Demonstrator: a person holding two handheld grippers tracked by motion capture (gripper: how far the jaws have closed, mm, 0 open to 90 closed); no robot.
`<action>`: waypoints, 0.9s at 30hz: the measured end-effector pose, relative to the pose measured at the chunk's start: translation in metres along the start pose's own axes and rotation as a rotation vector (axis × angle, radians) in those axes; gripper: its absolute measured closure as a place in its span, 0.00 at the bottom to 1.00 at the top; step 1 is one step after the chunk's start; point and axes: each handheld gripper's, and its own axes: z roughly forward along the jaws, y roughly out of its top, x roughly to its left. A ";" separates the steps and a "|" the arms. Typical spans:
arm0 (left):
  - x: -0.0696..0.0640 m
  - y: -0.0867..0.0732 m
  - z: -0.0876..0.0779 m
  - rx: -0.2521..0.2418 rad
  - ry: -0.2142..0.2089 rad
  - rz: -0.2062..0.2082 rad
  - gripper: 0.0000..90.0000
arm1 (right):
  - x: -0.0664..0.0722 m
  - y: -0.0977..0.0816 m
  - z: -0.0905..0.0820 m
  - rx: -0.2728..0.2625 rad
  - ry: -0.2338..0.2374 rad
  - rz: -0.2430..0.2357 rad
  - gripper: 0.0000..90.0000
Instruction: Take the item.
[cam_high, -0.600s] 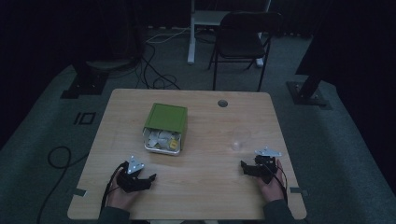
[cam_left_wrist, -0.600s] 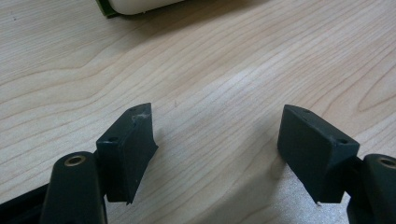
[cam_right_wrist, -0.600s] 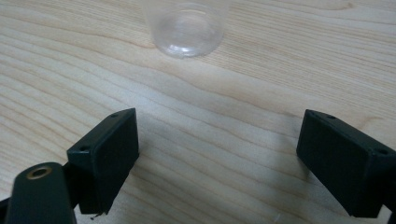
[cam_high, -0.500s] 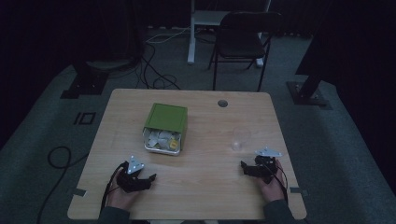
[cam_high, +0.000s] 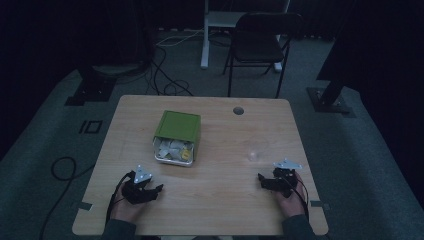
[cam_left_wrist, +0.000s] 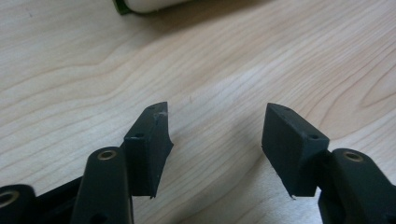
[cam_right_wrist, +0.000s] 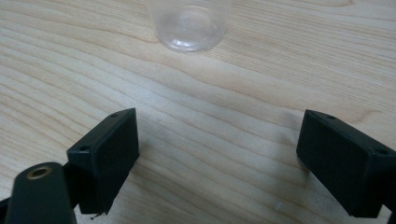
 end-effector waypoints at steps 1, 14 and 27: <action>0.000 0.001 -0.002 -0.008 0.002 0.003 0.48 | 0.000 0.000 0.000 0.000 0.000 0.000 0.14; -0.008 0.019 -0.021 -0.063 -0.004 0.046 0.49 | 0.000 0.000 0.000 -0.001 -0.001 0.000 0.14; -0.014 0.040 -0.020 -0.096 -0.028 0.072 0.49 | 0.000 0.000 0.000 0.000 -0.001 0.000 0.14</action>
